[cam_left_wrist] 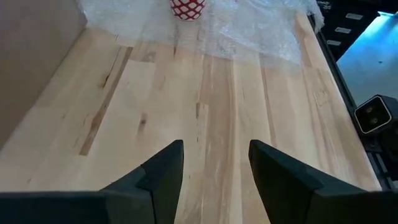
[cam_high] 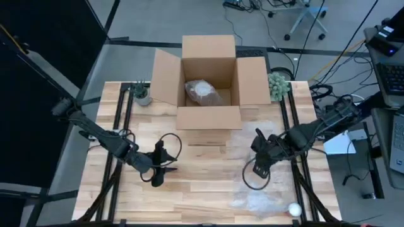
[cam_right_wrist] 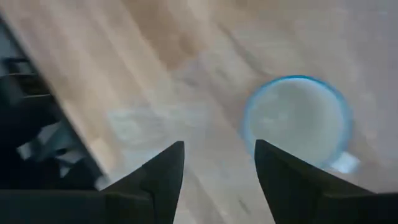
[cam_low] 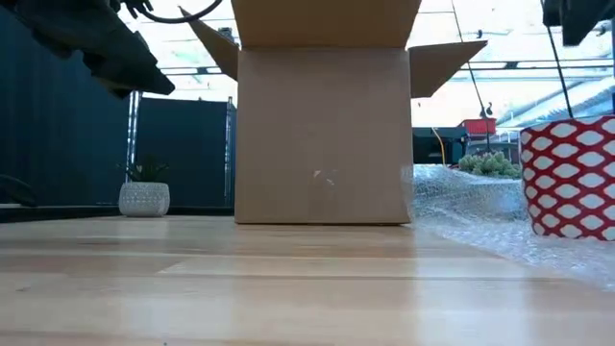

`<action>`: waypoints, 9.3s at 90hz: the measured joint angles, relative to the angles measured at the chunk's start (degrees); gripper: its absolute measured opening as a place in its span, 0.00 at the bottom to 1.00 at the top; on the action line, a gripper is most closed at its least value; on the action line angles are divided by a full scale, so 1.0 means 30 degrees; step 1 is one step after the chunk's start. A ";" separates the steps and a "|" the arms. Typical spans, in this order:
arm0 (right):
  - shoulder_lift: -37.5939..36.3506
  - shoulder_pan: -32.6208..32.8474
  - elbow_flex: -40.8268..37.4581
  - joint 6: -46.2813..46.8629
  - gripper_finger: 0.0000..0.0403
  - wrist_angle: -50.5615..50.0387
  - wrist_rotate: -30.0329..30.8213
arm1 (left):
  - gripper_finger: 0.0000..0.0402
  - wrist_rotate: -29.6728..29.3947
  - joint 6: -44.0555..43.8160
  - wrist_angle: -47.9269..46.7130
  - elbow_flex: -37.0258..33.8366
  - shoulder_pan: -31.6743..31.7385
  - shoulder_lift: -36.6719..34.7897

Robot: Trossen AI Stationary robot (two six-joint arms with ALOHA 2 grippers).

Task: Wrap mug
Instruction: Wrap the red mug with the bubble wrap

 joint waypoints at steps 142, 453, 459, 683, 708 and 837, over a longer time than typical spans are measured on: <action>0.7827 0.5986 0.0000 0.8226 0.45 0.5557 -0.0109 | 0.43 0.0055 -0.0011 0.0015 -0.0007 -0.0007 0.0000; 0.4718 -0.2659 -0.2747 0.5851 0.41 -0.6942 0.4878 | 0.43 0.0053 -0.0032 0.0041 -0.0007 -0.0007 0.0371; 0.3993 -0.2606 -0.2728 0.5804 0.44 -0.6920 0.5038 | 0.43 0.0188 -0.0030 0.0038 -0.0007 -0.0007 0.0496; 0.7502 -0.0503 -0.2856 -0.1496 0.29 0.1737 0.2800 | 0.43 0.0047 0.0111 0.0569 -0.0007 -0.0007 0.0605; 0.7502 -0.0496 -0.2856 -0.1664 0.15 0.1910 0.2800 | 0.43 0.0047 0.0119 0.0561 -0.0007 -0.0007 0.0605; 0.7509 -0.0503 -0.2856 -0.1627 0.07 0.2319 0.2897 | 0.43 0.0222 0.0038 0.0546 -0.0007 -0.0007 0.0605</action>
